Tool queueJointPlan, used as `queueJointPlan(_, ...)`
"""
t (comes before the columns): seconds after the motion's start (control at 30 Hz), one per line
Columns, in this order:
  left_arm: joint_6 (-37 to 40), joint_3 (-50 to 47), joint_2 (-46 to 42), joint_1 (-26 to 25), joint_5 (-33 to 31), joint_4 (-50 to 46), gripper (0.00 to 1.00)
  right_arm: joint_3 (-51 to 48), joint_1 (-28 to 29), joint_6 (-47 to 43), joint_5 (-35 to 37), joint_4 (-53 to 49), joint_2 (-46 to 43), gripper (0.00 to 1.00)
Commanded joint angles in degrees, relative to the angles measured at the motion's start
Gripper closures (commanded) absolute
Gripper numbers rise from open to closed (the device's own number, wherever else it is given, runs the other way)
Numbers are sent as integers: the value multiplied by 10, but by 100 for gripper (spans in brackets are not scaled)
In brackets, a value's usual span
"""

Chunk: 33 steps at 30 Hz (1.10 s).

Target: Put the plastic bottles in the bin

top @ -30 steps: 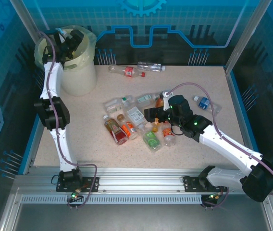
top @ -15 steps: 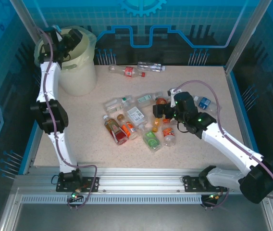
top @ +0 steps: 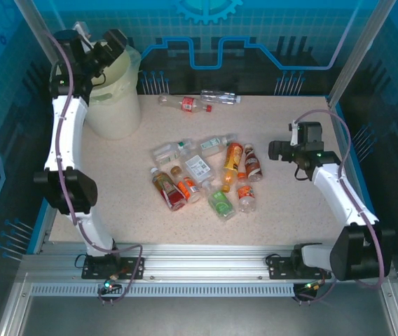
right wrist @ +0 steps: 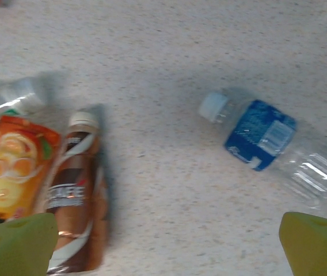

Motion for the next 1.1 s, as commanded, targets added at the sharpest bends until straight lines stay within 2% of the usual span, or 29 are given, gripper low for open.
queueJointPlan(0.0,18,-30,-42,-21,-1,-27,1,29,-33,-71,-26,-7,22,0)
queueJointPlan(0.13,29,-77,-82,-47,-5,-39,1,62,-56,-108,-7,-33,75,0)
queueJointPlan(0.3,15,-194,-153,-74,-1,12,1,110,-87,-158,12,-64,156,0)
queueJointPlan(0.67,-12,-356,-269,-82,-24,66,1,204,-116,-183,41,-81,289,0)
queueJointPlan(0.9,6,-391,-295,-82,-59,60,1,216,-127,-208,32,-89,346,0)
queueJointPlan(1.07,7,-390,-281,-82,-57,52,1,215,-129,-218,-21,-139,358,1)
